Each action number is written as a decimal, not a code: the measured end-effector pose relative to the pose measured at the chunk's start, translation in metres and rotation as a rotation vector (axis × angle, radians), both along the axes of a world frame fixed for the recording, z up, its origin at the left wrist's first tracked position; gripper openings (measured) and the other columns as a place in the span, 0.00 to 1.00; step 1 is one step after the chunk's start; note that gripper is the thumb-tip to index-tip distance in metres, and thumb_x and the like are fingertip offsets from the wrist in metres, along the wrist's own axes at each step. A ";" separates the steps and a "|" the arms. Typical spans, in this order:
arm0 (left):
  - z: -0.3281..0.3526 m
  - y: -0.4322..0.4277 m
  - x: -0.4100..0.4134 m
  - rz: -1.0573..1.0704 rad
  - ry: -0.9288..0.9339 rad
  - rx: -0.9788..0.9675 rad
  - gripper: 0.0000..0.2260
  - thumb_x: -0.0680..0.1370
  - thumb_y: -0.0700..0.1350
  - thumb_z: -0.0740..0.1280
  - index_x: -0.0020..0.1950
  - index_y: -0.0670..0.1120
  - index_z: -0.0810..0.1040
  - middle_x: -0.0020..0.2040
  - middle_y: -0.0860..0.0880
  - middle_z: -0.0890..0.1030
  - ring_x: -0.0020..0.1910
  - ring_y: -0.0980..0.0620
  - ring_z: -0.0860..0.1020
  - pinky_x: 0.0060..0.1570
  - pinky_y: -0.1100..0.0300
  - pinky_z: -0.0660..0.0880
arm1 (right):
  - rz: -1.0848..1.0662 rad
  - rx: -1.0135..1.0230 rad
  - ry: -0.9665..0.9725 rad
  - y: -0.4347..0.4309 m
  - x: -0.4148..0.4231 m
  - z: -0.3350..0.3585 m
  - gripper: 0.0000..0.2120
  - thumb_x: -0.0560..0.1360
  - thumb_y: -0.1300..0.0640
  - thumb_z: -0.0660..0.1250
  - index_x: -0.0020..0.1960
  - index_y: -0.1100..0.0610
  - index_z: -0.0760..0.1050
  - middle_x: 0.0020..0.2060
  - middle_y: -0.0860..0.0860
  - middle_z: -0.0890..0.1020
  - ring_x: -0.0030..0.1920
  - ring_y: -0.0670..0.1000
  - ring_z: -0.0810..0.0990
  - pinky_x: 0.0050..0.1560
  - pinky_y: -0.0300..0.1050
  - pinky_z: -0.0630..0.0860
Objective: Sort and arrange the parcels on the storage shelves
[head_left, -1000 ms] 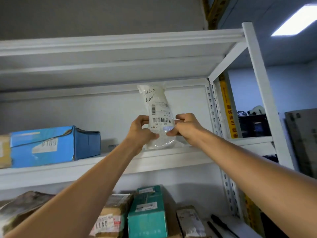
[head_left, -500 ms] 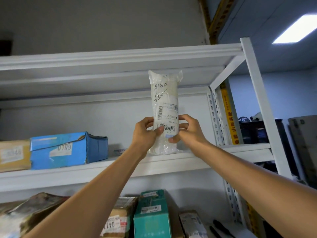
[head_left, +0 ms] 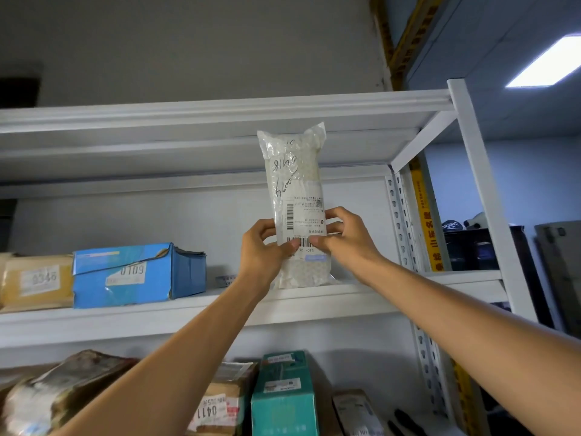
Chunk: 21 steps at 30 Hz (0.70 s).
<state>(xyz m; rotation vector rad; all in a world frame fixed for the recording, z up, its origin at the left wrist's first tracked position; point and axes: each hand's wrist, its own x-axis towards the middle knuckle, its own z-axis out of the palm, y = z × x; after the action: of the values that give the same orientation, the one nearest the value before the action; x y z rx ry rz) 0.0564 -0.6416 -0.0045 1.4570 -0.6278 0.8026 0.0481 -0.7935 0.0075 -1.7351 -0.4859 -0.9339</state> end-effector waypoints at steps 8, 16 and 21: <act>0.008 -0.001 -0.012 -0.047 0.109 -0.074 0.30 0.74 0.28 0.67 0.71 0.43 0.60 0.58 0.45 0.77 0.47 0.53 0.79 0.30 0.67 0.75 | 0.068 0.080 0.070 0.008 -0.010 0.003 0.30 0.64 0.66 0.79 0.62 0.57 0.70 0.50 0.53 0.82 0.49 0.52 0.82 0.51 0.49 0.81; 0.013 -0.008 -0.021 0.333 -0.161 -0.011 0.21 0.71 0.41 0.75 0.60 0.46 0.71 0.53 0.49 0.79 0.49 0.53 0.78 0.46 0.63 0.77 | 0.050 0.263 -0.048 0.013 -0.014 0.003 0.21 0.58 0.61 0.82 0.47 0.54 0.78 0.42 0.51 0.84 0.42 0.50 0.84 0.43 0.42 0.80; 0.018 -0.019 -0.026 -0.035 -0.006 0.169 0.23 0.70 0.58 0.73 0.59 0.46 0.77 0.53 0.49 0.82 0.50 0.50 0.82 0.52 0.52 0.80 | -0.087 0.255 -0.070 0.016 -0.019 0.007 0.16 0.64 0.61 0.79 0.51 0.57 0.83 0.43 0.52 0.85 0.43 0.52 0.84 0.42 0.40 0.80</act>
<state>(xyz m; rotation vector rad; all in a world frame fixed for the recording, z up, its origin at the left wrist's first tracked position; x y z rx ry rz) 0.0301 -0.6606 0.0138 1.5933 -0.7378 0.7409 0.0287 -0.7773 0.0144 -1.5059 -0.3230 -1.0726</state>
